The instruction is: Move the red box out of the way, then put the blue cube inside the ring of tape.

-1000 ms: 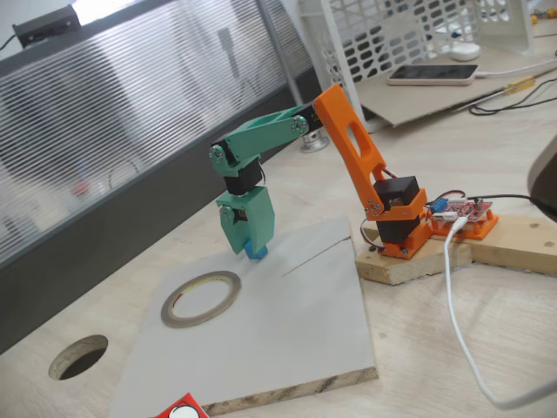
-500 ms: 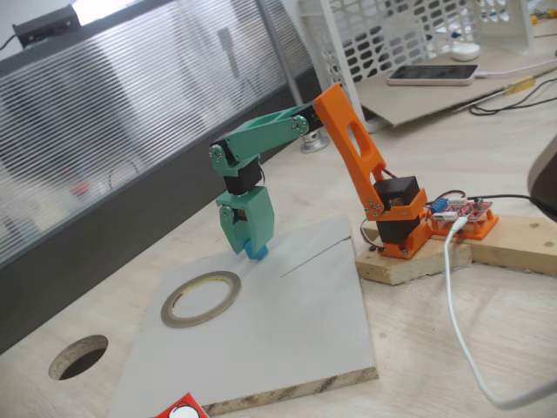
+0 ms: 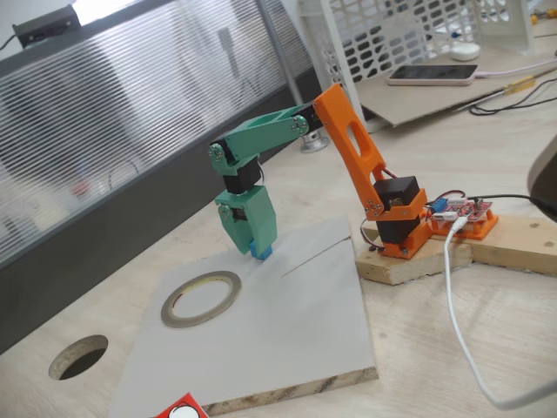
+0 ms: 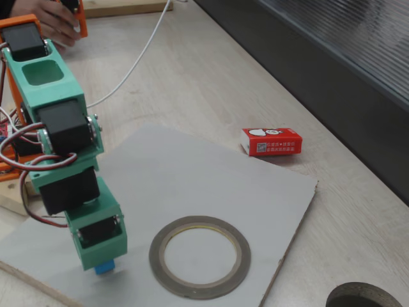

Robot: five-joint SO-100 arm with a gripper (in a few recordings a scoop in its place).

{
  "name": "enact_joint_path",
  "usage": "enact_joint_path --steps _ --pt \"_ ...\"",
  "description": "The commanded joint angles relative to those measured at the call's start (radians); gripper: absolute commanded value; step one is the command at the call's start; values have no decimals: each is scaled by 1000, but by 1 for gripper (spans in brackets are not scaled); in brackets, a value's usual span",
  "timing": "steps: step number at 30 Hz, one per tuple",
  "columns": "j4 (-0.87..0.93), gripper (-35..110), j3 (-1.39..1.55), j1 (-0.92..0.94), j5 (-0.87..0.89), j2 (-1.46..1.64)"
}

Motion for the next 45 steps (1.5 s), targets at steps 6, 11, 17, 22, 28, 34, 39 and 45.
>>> enact_joint_path --steps 6,11,17,22,28,34,39,45 --pt "5 0 -23 5 20 94" --pt "6 0 -11 6 18 244" --pt "8 0 -8 5 18 279" --pt "8 0 -6 -8 18 281" --pt "8 0 124 -201 23 319" --pt "6 0 186 -327 25 368" --pt "6 0 187 -351 25 368" --pt "6 0 186 -351 25 365"
